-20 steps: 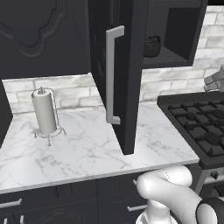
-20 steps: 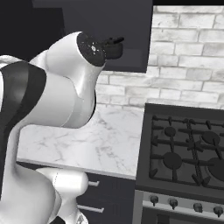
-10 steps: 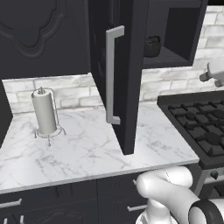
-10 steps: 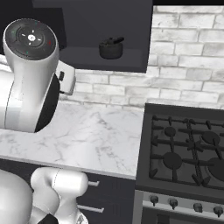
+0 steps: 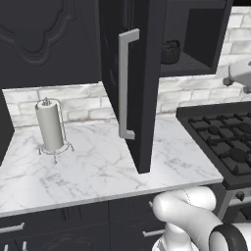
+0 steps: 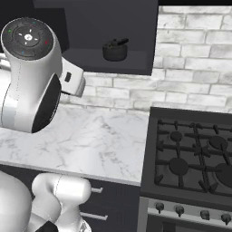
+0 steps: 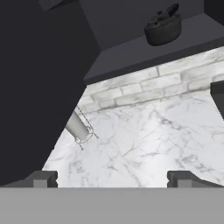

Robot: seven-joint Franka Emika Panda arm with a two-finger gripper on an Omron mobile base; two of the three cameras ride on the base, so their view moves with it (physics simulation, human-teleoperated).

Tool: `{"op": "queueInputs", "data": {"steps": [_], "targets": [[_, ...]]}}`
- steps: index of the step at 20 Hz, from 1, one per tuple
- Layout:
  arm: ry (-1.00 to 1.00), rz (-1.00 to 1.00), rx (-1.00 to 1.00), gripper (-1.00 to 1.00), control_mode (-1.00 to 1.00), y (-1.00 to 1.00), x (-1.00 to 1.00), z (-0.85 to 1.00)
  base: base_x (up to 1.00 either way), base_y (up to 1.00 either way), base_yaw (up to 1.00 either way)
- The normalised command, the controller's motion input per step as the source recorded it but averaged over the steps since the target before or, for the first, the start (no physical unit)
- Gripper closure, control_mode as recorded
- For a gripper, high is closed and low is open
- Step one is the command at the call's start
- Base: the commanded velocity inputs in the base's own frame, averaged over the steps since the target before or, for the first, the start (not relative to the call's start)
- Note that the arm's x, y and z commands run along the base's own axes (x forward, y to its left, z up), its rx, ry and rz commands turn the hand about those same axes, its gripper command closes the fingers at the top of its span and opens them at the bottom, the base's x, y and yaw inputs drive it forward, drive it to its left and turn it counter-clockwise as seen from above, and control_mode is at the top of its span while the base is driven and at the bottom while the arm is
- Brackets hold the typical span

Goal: Open the cabinet, pick the kettle from the cabinet, and place it in the sink.

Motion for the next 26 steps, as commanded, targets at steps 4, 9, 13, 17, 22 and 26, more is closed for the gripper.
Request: {"op": "queueInputs", "data": {"steps": [4, 9, 13, 17, 22, 26], "targets": [[0.0, -0.01, 0.0, -1.0, -1.0, -0.09, 0.22, 0.0, 0.0, 0.0, 0.0], [-0.02, -0.01, 0.0, -1.0, -1.0, 0.0, 0.27, -0.01, 0.0, 0.0, 0.0], [-0.01, -0.01, 0.0, -1.0, -1.0, -0.02, 0.31, 0.0, 0.0, 0.0, 0.0], [0.0, -0.01, 0.0, -1.0, -1.0, -0.06, 0.3, 0.0, 0.0, 0.0, 0.0], [0.0, -0.03, 0.0, -1.0, -1.0, -0.01, 0.3, 0.0, 0.0, 0.0, 0.0], [0.0, -0.06, 0.0, -1.0, -1.0, 0.0, 0.31, 0.0, 0.0, 0.0, 0.0]]}}
